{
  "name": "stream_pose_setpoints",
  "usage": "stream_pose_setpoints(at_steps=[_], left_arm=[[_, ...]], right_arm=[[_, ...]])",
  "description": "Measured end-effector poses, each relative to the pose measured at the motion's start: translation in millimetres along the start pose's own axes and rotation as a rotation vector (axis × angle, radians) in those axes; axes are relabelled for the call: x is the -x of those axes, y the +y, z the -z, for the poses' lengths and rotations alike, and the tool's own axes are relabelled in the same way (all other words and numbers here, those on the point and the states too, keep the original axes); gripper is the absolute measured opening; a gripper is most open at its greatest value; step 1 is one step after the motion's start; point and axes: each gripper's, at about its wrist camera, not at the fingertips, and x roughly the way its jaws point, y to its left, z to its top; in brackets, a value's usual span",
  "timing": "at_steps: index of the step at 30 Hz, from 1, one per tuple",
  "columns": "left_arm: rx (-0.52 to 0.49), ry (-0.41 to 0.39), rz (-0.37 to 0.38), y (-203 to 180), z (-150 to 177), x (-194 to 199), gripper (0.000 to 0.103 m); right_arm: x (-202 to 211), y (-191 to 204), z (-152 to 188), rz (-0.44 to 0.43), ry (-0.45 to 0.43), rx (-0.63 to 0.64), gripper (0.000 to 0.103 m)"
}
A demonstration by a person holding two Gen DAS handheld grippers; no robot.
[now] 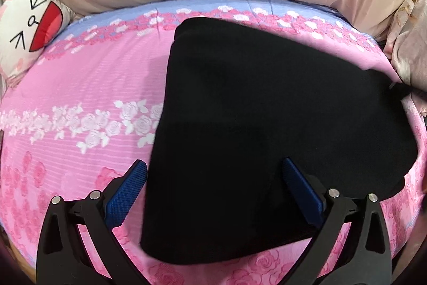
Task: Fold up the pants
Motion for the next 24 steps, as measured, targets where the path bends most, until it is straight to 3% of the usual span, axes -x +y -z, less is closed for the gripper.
stream_pose_setpoints(at_steps=[1,6,7,9,12,15,17,18,20,22,24], left_arm=[[0.001,-0.002,0.002,0,0,0,0.098],[-0.01,-0.009,0.004,2,0,4,0.098],[-0.003,-0.006,0.011,3,0,4,0.098],[0.005,-0.001,0.02,3,0,3,0.098],[0.001,-0.001,0.017,2,0,2,0.098],[-0.009,-0.003,0.019,3,0,2,0.098],[-0.007,-0.006,0.021,5,0,1,0.098],[-0.007,-0.006,0.02,5,0,1,0.098],[-0.007,0.001,0.026,6,-1,1,0.098],[-0.01,-0.003,0.027,6,0,2,0.098],[-0.008,-0.004,0.027,6,0,2,0.098]], right_arm=[[-15,-1,10,0.016,0.021,-0.006,0.022],[57,14,6,-0.019,-0.203,-0.083,0.027],[64,25,2,-0.056,-0.201,-0.062,0.027],[60,57,-5,-0.218,-0.13,0.008,0.027],[29,109,-18,-0.389,-0.015,0.099,0.021],[-22,147,-29,-0.321,0.061,0.183,0.02],[-71,149,-36,-0.268,0.161,0.15,0.017],[-77,146,-39,-0.276,0.172,0.118,0.017],[-56,142,-43,-0.28,0.131,0.08,0.018],[-10,133,-37,-0.218,0.003,0.094,0.018],[13,109,-27,-0.156,-0.044,0.082,0.021]])
